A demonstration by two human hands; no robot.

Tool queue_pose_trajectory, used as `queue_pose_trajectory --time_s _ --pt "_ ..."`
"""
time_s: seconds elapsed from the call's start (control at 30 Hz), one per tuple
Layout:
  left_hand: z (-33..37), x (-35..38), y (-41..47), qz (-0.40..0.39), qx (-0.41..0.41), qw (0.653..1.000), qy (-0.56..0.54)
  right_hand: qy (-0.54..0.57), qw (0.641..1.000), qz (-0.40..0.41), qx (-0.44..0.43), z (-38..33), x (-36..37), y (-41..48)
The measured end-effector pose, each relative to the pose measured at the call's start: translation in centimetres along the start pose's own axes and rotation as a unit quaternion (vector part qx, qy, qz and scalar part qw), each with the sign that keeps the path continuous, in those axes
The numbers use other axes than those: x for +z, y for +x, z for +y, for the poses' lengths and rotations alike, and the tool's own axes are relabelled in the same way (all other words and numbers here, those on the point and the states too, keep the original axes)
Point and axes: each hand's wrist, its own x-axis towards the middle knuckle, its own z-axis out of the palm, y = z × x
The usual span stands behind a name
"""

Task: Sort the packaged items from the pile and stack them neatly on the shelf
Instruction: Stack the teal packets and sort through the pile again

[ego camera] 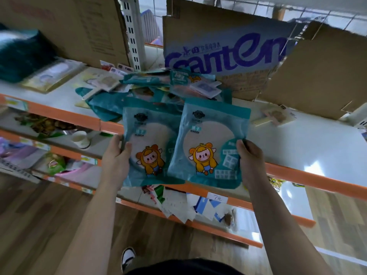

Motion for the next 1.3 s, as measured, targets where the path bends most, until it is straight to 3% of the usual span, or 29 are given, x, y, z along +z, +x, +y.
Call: queue_pose_trajectory --time_s 0.2,0.73,1.3 --pt "-2.3 -6.6 1.7 0.046 -0.005 0.999 -0.011 -0.027 0.999 -0.027 -0.028 -0.8 7.2 -1.1" --pt "-6.6 -28.9 14.2 0.035 0.058 0.998 0.007 0.047 0.998 -0.007 -0.044 -2.0 33.1 -6.7" --pt "-8.2 -42.6 36.8 0.134 0.09 0.987 -0.002 0.132 0.986 -0.062 -0.083 -8.7 58.4 2.0"
